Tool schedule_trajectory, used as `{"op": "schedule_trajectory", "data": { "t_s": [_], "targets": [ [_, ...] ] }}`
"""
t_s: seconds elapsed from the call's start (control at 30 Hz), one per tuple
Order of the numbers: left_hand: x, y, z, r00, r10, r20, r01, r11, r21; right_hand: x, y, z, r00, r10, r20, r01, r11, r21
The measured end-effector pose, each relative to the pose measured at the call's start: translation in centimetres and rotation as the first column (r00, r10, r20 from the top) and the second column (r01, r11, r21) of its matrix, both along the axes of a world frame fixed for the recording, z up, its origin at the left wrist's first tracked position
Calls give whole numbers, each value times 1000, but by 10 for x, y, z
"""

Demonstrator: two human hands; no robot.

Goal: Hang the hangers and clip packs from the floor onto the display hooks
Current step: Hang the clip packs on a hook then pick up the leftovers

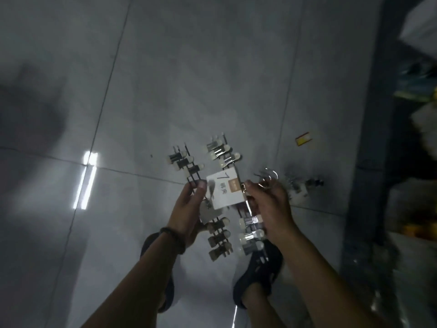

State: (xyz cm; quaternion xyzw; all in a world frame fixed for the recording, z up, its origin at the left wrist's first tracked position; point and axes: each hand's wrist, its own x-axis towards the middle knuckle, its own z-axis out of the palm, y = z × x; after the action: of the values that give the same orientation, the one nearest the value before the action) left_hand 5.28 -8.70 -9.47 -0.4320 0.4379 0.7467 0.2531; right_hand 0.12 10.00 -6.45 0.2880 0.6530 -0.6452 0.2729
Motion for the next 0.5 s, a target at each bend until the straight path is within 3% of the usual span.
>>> {"op": "schedule_trajectory", "data": {
  "t_s": [0.1,0.23,0.4,0.5],
  "targets": [
    [-32,24,80,993,-76,-88,71,996,-59,-12,28,76,1000,-20,-18,19,999,-26],
    [-60,60,203,975,-145,-167,126,985,-119,-25,70,196,987,75,-140,-61,993,100],
    [-88,116,371,921,-217,-322,153,965,-214,-33,118,347,989,-35,-142,68,970,233],
    [-95,155,459,881,-245,-404,138,951,-276,-25,143,426,972,19,-233,48,959,278]
  ]
}}
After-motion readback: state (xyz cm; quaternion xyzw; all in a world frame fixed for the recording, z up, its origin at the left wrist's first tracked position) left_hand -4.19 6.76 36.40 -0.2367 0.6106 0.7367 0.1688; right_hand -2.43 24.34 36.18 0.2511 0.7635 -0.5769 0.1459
